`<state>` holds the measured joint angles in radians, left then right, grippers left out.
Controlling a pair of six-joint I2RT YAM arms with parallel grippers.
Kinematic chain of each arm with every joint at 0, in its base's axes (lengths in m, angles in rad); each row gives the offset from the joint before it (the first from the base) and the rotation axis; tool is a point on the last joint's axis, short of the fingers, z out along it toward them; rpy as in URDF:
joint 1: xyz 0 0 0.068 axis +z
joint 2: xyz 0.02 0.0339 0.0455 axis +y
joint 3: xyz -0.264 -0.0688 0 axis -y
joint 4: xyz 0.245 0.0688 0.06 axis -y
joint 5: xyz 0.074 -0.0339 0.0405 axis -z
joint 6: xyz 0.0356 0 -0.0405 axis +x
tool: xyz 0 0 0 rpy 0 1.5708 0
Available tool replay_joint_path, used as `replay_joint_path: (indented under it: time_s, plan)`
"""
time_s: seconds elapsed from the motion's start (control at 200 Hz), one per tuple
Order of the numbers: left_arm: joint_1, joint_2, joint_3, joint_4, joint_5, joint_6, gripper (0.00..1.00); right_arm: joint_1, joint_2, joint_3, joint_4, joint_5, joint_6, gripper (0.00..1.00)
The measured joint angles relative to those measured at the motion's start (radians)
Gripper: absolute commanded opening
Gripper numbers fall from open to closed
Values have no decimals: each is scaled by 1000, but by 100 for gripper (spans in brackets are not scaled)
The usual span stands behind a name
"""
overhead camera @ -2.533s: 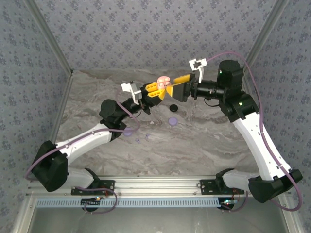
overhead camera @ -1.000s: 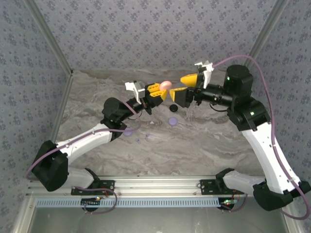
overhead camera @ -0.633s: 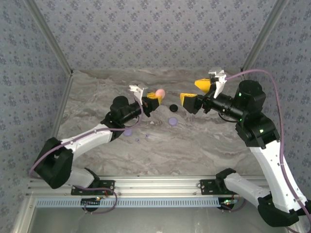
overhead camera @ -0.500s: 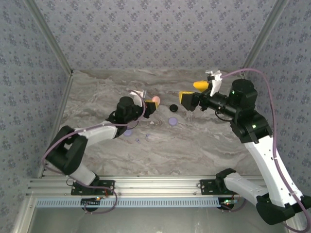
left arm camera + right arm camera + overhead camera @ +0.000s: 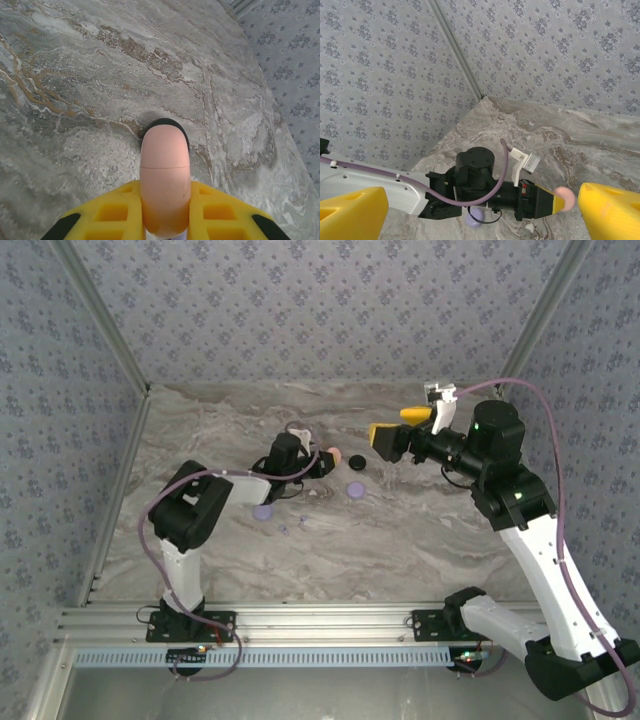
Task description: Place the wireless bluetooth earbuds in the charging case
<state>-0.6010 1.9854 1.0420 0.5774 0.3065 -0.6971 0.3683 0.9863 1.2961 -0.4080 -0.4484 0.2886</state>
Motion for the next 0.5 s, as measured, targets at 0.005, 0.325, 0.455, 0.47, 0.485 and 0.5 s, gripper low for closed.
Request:
replay_joint_path:
  time_s: [0.005,0.325,0.455,0.47,0.485,0.5]
  plan:
    - [0,3,3,0,0,-2,4,0,0,0,0,1,0,100]
    - [18,114,55,-2,2,-50,23,-3,0,0,-16,22,0,100]
    - [24,121,55,-9,3,-53,35,-3,-2,-2,-19,27,0,100]
    - [25,121,55,-10,3,-59,36,-3,-2,-2,-21,27,0,100]
    - [25,120,55,-9,4,-53,38,-3,-2,-2,-22,27,0,100]
    - [26,121,55,-8,5,-58,39,-3,-2,-3,-23,27,0,100]
